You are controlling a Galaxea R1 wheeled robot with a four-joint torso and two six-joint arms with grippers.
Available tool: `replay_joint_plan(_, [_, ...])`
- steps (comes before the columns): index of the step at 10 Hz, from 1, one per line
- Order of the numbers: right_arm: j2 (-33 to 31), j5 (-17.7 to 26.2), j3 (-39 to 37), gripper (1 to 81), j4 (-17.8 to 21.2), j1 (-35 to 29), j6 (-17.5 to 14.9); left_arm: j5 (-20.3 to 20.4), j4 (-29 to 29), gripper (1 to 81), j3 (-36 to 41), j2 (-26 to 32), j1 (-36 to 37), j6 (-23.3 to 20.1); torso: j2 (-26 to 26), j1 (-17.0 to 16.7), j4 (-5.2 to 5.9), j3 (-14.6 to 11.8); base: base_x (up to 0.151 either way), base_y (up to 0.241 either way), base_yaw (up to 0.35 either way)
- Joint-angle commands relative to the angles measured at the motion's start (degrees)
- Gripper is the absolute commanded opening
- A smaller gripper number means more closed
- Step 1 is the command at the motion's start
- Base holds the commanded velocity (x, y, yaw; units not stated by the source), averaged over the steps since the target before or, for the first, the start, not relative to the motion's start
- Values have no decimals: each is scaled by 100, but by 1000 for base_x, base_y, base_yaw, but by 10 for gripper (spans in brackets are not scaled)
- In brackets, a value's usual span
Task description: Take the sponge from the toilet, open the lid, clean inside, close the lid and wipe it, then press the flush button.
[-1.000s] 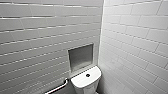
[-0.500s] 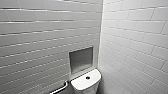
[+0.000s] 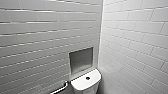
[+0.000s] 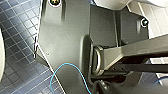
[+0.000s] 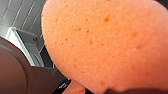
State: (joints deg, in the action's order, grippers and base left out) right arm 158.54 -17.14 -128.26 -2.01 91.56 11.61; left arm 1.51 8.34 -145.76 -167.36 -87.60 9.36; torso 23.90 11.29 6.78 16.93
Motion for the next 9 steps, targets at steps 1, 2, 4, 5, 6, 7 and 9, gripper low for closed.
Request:
replay_joint_plan(1, [338, 317, -602, 10, -27, -151, 0, -397, -87, 10, -795, -552, 283, 57, 0, 0, 0, 0, 0, 0, 0])
replay_joint_plan(2, [426, 317, -787, 10, -27, -142, 0, -406, -87, 10, -936, -658, 283, 66, 0, 0, 0, 0, 0, 0, 0])
replay_joint_plan(4, [506, 439, -902, 10, -70, -133, -9, -617, -78, 10, -945, -729, 283, 57, 0, 0, 0, 0, 0, 0, 0])
replay_joint_plan(5, [550, 475, -911, 10, -115, -125, -36, -643, -78, 10, -937, -755, 283, 57, 0, 0, 0, 0, 0, 0, 0])
replay_joint_plan(6, [611, 475, -945, 10, -106, -64, -62, -643, -78, 10, -928, -773, 274, 40, 0, 0, 0, 0, 0, 0, 0])
replay_joint_plan(7, [673, 484, -1025, 10, -106, -54, -62, -643, -78, 10, -928, -799, 283, 31, 0, 0, 0, 0, 0, 0, 0])
replay_joint_plan(9, [805, 484, -1236, 10, -80, -37, -62, -643, -69, 10, -928, -860, 283, 22, 0, 0, 0, 0, 0, 0, 0])
